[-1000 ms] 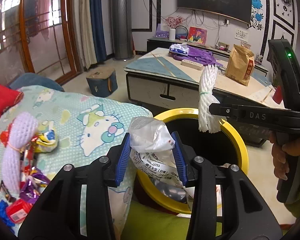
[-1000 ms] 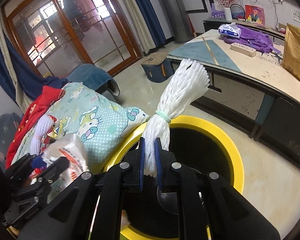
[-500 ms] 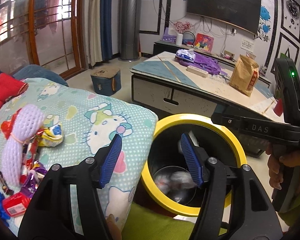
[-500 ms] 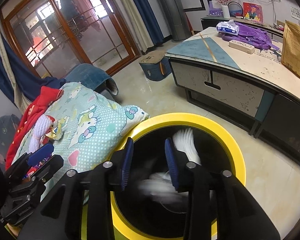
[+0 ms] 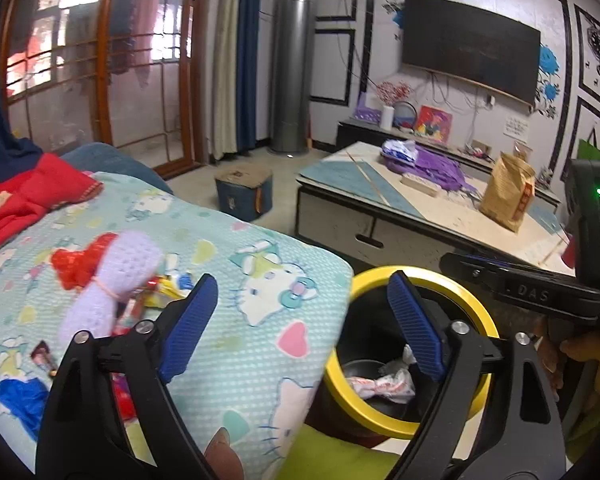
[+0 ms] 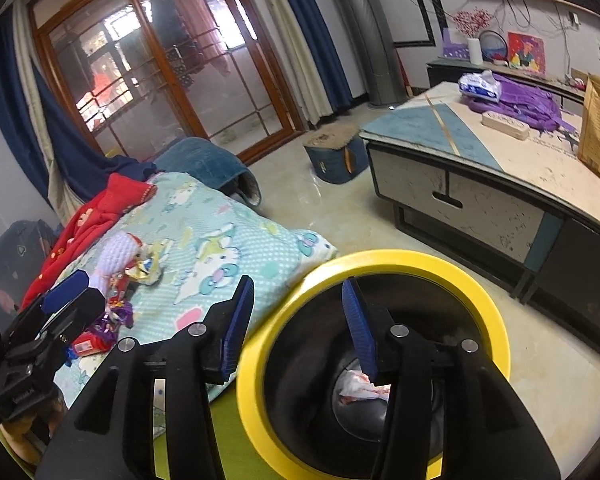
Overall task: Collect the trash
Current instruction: 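Move both open tools back over the trash on the bed, then close the left tool on the blue glove while the right tool grips the purple foam net, then carry the blue glove and purple foam net over the yellow bin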
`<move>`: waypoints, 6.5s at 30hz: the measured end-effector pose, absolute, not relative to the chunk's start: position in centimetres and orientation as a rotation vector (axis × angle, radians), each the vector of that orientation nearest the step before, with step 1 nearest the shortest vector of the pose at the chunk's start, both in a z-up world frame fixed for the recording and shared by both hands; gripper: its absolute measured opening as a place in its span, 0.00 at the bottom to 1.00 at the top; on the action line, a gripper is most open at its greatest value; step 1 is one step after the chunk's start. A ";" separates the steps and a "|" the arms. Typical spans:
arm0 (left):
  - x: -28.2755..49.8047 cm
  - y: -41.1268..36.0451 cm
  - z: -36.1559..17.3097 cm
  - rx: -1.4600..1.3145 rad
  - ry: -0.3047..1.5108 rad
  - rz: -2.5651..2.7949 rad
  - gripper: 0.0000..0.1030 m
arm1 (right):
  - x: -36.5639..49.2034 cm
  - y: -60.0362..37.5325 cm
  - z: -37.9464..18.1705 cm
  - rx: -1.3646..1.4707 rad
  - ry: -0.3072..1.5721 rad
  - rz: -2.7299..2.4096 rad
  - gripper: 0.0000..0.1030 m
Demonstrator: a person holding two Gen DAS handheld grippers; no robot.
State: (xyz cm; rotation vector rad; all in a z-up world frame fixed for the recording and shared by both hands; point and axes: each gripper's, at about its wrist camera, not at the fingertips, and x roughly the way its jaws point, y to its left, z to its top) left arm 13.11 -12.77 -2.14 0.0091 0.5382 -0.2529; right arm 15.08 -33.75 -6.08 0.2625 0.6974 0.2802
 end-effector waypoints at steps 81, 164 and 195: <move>6.2 14.2 -6.5 -0.372 0.703 0.159 0.89 | 24.5 -4.7 -6.2 -0.065 0.777 0.489 0.78; 3.9 3.5 0.7 -0.208 0.486 -0.140 0.06 | 15.9 -16.5 1.6 0.095 0.507 0.423 0.20; 6.7 -5.4 -0.2 -0.134 0.533 -0.310 0.06 | 15.6 -25.1 -0.2 0.110 0.521 0.266 0.21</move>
